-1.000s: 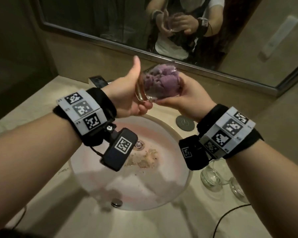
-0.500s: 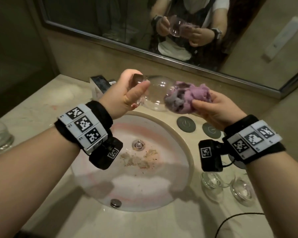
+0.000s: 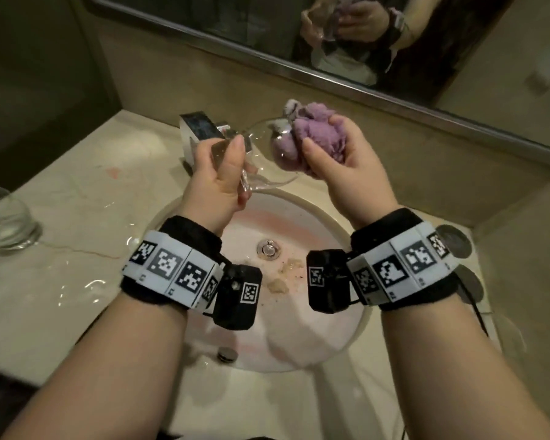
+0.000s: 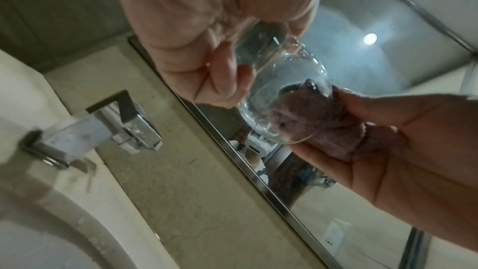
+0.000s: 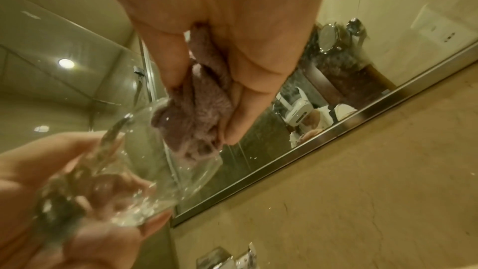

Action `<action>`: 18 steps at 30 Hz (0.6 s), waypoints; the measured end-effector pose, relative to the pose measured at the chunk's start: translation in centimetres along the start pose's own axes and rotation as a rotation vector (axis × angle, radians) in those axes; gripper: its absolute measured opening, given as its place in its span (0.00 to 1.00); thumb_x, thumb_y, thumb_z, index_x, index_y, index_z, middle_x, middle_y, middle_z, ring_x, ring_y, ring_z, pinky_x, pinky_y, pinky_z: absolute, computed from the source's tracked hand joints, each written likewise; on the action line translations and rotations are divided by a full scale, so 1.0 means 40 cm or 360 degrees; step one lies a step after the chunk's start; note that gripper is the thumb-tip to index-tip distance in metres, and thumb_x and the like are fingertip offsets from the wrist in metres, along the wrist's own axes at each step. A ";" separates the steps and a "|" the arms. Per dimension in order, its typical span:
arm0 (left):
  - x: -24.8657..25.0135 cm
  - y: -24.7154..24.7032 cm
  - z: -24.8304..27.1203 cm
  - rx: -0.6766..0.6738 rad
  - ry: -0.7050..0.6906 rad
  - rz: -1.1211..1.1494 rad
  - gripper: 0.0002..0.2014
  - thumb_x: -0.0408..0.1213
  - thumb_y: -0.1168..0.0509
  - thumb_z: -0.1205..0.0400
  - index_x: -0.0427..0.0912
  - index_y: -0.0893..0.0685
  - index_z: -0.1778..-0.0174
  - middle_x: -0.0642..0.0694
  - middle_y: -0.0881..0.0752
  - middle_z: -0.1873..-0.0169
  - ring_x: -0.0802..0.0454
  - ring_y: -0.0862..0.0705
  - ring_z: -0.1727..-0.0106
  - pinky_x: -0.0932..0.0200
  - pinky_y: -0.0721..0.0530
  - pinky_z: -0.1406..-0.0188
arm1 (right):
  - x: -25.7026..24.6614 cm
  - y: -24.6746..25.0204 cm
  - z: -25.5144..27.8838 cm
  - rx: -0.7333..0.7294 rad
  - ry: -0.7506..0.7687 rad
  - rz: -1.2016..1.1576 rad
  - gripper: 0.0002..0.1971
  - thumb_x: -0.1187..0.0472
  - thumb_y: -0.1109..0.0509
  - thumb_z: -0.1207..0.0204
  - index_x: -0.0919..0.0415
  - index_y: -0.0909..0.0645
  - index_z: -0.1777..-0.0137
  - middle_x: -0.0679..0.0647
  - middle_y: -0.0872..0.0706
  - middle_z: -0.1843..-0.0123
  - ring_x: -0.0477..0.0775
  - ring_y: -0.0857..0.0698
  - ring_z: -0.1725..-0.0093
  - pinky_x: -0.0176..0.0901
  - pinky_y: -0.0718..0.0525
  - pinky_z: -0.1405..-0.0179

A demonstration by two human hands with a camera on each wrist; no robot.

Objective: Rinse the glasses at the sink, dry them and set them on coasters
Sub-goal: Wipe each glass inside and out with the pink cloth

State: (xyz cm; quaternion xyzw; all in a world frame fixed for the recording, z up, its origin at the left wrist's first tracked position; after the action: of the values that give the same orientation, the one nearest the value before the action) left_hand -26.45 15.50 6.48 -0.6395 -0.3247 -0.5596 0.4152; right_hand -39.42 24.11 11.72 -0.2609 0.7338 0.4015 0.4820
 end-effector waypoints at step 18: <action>-0.009 0.015 0.022 -0.0085 -0.0252 -0.0497 0.23 0.58 0.45 0.25 0.50 0.39 0.40 0.59 0.27 0.53 0.57 0.23 0.57 0.60 0.25 0.58 | 0.032 -0.020 0.002 0.0047 -0.0047 -0.0180 0.14 0.65 0.34 0.21 0.54 0.22 0.36 0.54 0.14 0.40 0.50 0.14 0.41 0.54 0.17 0.37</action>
State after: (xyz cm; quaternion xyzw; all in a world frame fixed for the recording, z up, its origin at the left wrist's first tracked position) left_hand -25.57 16.05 6.01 -0.6342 -0.4368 -0.5736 0.2794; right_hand -39.27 23.75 10.26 -0.2889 0.7165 0.3664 0.5185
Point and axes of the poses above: each hand's wrist, its own z-axis away from the middle knuckle, its own y-axis out of the back of the hand, x = y × z, the point moved 4 cm from there along -z, towards the middle knuckle
